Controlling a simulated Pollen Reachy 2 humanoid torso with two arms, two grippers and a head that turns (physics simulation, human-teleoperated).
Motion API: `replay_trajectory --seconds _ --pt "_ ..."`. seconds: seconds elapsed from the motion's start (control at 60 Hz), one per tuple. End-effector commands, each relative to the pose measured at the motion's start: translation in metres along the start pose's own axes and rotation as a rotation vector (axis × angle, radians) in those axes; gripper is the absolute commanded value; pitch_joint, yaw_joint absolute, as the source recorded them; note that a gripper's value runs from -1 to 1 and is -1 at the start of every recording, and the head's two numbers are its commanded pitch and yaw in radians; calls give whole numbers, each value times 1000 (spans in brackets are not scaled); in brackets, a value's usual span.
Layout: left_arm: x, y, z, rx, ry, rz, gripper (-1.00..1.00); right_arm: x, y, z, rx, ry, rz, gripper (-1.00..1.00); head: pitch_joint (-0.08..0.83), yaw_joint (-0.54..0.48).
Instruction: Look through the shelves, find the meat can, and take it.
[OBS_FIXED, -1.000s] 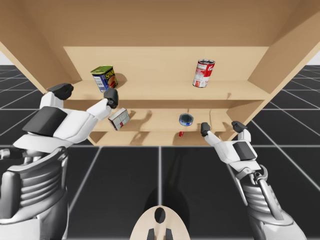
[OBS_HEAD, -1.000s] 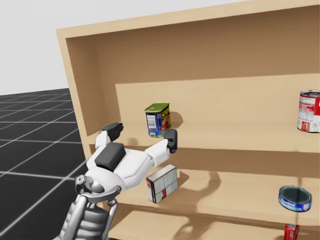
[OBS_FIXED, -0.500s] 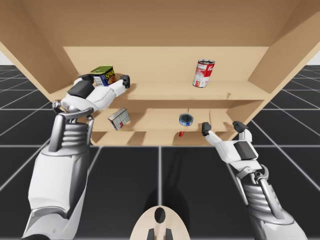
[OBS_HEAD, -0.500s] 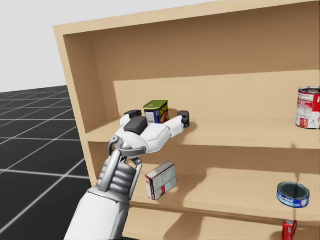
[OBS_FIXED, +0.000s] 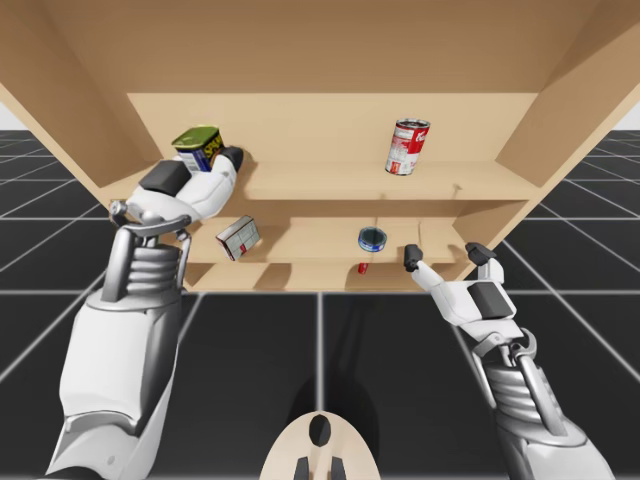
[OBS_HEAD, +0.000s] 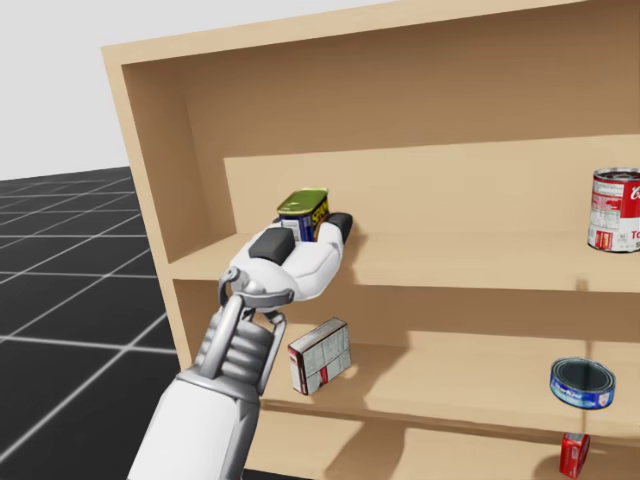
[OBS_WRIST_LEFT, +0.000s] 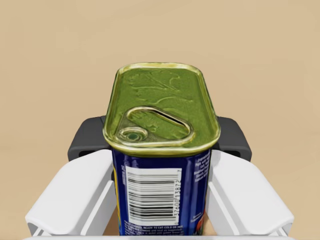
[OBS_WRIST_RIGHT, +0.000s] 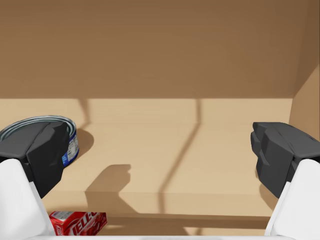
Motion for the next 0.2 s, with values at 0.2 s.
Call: replay_trajectory --seconds 0.2 --pt "52 -11 93 -24 -78 -96 1000 -1 1 0 -2 -2 -1 -1000 194 301"
